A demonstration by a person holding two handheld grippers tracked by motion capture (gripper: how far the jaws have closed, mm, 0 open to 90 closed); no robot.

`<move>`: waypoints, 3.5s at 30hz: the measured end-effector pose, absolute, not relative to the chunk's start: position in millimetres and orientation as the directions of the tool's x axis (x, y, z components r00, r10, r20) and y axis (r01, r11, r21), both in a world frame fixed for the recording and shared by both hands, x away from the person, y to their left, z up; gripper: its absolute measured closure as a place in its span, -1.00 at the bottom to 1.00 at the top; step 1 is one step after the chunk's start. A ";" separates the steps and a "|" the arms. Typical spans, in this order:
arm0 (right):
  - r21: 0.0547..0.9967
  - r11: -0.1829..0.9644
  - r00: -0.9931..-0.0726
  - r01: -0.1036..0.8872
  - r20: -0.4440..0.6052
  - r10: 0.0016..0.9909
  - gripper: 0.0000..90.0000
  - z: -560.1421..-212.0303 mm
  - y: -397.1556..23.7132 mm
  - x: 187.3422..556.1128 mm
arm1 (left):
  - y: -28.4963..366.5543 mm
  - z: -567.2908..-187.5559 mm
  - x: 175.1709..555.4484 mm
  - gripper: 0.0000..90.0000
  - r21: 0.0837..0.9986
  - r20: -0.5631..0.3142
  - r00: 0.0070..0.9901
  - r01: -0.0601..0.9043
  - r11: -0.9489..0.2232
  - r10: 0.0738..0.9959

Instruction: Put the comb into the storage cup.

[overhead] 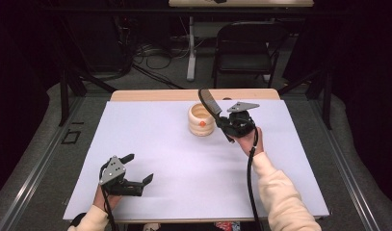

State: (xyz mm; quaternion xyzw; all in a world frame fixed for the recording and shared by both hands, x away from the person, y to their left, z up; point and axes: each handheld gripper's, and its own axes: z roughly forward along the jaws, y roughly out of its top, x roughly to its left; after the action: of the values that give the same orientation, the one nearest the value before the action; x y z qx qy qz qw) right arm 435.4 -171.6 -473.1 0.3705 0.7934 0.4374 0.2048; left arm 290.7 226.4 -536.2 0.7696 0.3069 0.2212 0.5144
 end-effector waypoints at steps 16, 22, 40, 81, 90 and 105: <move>0.859 0.332 -0.650 0.390 0.002 0.760 0.60 -463.6 -165.1 441.0 | 226.0 -536.5 291.4 -1.00 0.927 0.026 0.712 0.245 -0.283 0.701; 0.864 0.325 -0.651 0.384 0.004 0.759 0.60 -459.3 -162.5 445.7 | 225.5 -536.9 291.8 -1.00 0.928 0.025 0.713 0.243 -0.281 0.700; 0.864 0.333 -0.659 0.378 -0.002 0.752 0.60 -448.3 -152.1 456.1 | 226.2 -536.6 291.4 -1.00 0.928 0.025 0.712 0.245 -0.282 0.702; 0.847 0.346 -0.667 0.403 0.013 0.745 0.60 -436.9 -133.3 478.6 | 224.9 -537.2 291.9 -1.00 0.927 0.020 0.714 0.249 -0.281 0.699; 0.847 0.347 -0.672 0.402 0.015 0.741 0.60 -433.5 -127.6 483.3 | 224.8 -537.3 292.0 -1.00 0.926 0.019 0.714 0.250 -0.281 0.699; 0.841 0.365 -0.676 0.400 0.002 0.737 0.60 -432.2 -120.1 489.8 | 224.8 -537.3 292.2 -0.99 0.926 0.020 0.712 0.252 -0.282 0.702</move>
State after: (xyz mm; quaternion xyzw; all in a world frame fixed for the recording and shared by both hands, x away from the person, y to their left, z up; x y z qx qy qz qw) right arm 489.8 -120.1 -432.2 0.3536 0.8035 0.4388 0.1920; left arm 292.2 224.8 -537.3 0.7698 0.3097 0.2194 0.5131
